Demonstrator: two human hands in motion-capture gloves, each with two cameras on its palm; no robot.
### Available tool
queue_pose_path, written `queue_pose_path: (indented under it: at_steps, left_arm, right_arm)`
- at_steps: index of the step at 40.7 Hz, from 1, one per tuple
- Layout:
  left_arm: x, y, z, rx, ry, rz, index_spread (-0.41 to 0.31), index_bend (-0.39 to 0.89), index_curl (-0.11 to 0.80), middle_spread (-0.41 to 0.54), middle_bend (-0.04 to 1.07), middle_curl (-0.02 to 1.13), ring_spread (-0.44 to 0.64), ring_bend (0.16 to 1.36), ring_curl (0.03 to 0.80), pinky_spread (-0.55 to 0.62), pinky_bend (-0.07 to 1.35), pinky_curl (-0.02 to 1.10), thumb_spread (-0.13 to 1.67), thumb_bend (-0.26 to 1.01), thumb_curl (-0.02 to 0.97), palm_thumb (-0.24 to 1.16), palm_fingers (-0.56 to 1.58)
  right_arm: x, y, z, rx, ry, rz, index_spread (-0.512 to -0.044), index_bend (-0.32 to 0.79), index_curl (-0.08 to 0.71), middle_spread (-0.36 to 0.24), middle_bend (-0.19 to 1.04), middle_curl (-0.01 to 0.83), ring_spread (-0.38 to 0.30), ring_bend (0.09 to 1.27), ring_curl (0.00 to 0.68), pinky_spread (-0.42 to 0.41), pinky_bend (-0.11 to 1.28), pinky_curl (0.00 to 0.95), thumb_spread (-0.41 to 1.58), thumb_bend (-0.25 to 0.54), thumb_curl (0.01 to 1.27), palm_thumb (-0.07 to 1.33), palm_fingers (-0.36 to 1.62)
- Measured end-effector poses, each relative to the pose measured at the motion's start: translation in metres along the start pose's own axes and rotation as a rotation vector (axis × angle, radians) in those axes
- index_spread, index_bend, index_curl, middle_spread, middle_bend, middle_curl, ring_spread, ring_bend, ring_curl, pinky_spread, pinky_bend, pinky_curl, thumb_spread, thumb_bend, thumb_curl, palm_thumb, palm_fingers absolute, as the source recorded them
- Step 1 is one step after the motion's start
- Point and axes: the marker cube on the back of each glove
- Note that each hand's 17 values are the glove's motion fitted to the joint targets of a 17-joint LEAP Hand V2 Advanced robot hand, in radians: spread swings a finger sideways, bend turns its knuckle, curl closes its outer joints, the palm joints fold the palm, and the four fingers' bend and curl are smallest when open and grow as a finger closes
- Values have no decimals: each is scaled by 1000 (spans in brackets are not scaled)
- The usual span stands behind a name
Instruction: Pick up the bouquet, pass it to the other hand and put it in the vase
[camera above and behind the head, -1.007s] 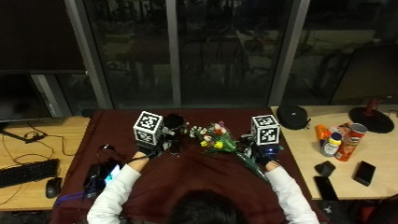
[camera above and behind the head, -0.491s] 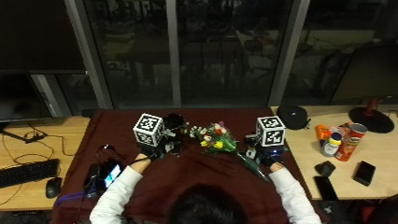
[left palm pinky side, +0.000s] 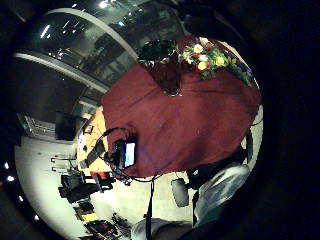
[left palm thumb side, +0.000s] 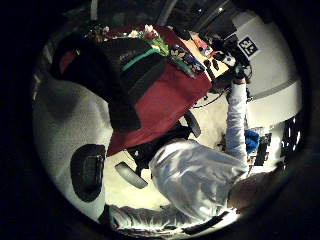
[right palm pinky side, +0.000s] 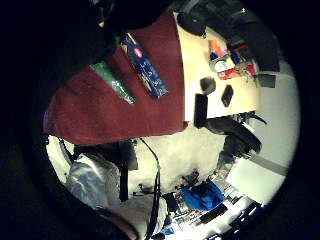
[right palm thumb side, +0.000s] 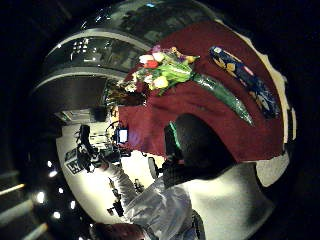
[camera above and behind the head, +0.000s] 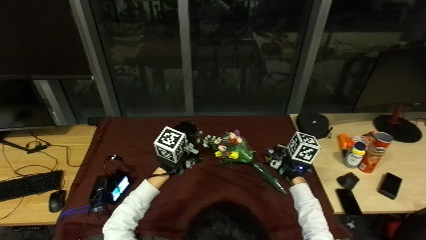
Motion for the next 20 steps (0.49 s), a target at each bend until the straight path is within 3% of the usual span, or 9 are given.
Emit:
queue_pose_path:
  at_steps: [9,17,20]
  left_arm:
    - [-2,-2,7,-6,-12,-6,-10,138,270,134,173,272,114,605,296,123,391,317,1052,-23,246,173,453]
    - [-3,-2,13,-18,2,-8,-10,135,274,127,180,289,113,598,300,122,386,325,1055,-23,256,170,454]
    - [-1,-1,16,-27,8,-1,-10,134,275,123,180,293,111,596,301,122,383,328,1055,-23,260,169,455]
  right_arm:
    - [21,-34,72,-75,-39,84,-228,56,115,-9,338,374,-6,549,339,226,659,366,1110,-6,313,481,409]
    - [34,-62,132,-100,-71,124,-231,60,105,-4,326,382,-10,605,353,223,669,364,1101,-14,336,519,424]
    - [44,-69,154,-136,-46,209,-230,99,117,-3,347,391,-6,586,352,235,630,354,1105,-4,348,548,410]
